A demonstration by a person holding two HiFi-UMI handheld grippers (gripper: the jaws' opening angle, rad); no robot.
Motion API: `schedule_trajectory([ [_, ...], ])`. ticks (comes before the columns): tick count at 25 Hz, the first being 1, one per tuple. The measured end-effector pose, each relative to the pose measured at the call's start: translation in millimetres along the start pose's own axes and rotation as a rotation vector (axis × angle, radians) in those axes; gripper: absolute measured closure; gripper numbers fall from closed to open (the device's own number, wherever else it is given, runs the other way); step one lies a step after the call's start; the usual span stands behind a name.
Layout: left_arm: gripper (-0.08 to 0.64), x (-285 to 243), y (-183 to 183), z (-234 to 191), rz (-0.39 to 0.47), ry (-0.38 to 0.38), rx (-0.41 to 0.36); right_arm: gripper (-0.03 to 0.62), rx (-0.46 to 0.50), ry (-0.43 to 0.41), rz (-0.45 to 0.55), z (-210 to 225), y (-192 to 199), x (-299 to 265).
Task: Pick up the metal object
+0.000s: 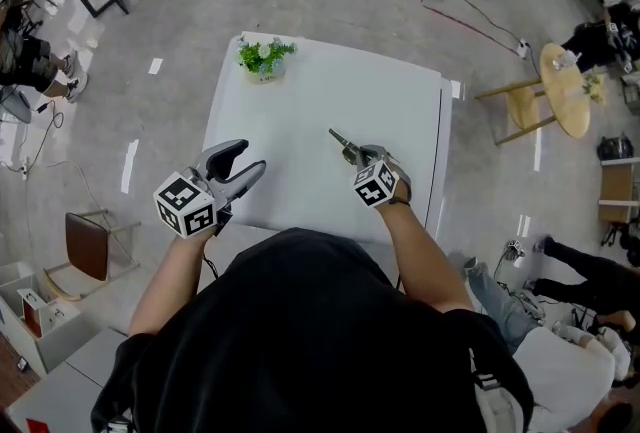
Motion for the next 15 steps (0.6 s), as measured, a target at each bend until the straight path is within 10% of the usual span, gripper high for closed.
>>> schedule_trajectory([
  [15, 0.338, 10.2, 10.1, 13.4, -0.014, 0.060, -0.041, 0.566, -0.158, 0.076, 0.037, 1.8, 3.7, 50.0],
])
Point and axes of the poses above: the fingertips, and each gripper's own axes: x backward along the fingers, z to its right, y out of its underside, the point moved 3 cm from there along x, backward along the fingers, and after that the axes turned 14 degrees about x, right-handed, at the moved point
